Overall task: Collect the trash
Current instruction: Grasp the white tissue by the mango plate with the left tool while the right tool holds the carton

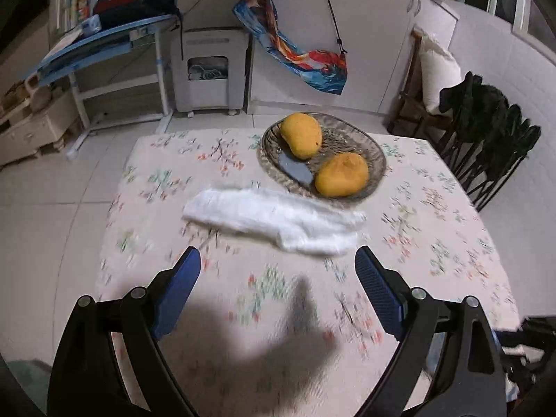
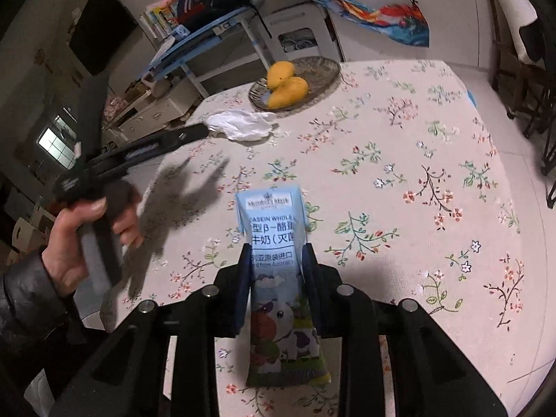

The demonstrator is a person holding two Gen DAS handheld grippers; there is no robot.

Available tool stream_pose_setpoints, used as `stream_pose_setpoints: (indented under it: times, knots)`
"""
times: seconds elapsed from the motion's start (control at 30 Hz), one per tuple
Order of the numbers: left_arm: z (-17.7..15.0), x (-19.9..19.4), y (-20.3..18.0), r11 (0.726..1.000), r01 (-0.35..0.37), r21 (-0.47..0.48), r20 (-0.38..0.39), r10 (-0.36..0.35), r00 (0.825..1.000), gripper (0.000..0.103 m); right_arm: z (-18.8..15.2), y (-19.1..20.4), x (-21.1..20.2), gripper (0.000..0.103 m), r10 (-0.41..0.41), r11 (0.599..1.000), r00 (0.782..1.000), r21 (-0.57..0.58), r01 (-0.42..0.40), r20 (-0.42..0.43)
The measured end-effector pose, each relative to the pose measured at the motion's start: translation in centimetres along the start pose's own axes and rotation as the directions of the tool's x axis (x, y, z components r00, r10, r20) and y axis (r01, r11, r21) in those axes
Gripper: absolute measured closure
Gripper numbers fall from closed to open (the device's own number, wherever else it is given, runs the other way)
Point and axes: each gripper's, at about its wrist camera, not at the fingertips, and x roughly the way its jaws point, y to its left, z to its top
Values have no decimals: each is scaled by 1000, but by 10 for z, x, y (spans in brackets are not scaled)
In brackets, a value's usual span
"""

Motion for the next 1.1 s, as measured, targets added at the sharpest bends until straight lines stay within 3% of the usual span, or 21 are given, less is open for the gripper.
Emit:
stream_pose_setpoints:
  times: [0.17, 0.27, 0.3, 0.33, 0.43, 0.47, 0.57, 0.7, 0.77, 0.8, 0.83, 0.9, 1.1]
  knots:
    - [17, 28, -1, 999, -44, 21, -25, 45, 999, 17, -5, -3, -4, 74, 1, 1000, 1000, -11, -1, -6]
    - [20, 40, -2, 999, -20, 34, -83, 23, 996, 37, -6, -2, -4, 74, -19, 999, 1000, -32, 18, -12]
    - [20, 43, -2, 999, -7, 39, -96, 11, 995, 51, -6, 0, -3, 73, -29, 999, 999, -42, 28, -15]
    - [18, 46, -4, 999, 8, 47, -112, -3, 994, 71, -6, 1, -2, 72, -36, 998, 999, -49, 35, -20]
    - [10, 47, -6, 998, 17, 64, -123, -9, 992, 97, -9, 3, 2, 71, -60, 996, 998, -72, 58, -30]
    - [5, 42, -6, 998, 21, 60, -106, -14, 994, 101, -9, 4, 3, 71, -72, 994, 997, -82, 69, -33]
    - [-7, 23, -2, 998, 61, 18, -89, -59, 994, 102, -10, 4, 6, 71, -79, 993, 996, -88, 75, -34]
    - [-11, -6, 4, 999, 50, 19, -17, -50, 999, 101, -12, 0, 5, 71, -44, 998, 998, -40, 42, -34]
    - [-3, -11, 10, 999, 42, -5, 1, -42, 999, 77, -14, -2, 5, 71, -28, 1000, 999, -16, 27, -37]
    - [-1, -11, 11, 999, 32, -20, 4, -32, 999, 41, -15, -1, 5, 71, -28, 999, 999, -17, 27, -39]
    - [3, -14, 14, 999, -3, -45, 34, 5, 999, 20, -17, 0, 5, 71, -28, 999, 999, -24, 27, -45]
    - [9, -14, 14, 998, -28, -57, 82, 32, 996, 16, -18, 1, 5, 71, -34, 999, 998, -28, 33, -51]
    - [26, 43, -13, 985, -108, 135, -49, 116, 992, 15, -8, 5, 17, 71, -29, 999, 997, -44, 26, -69]
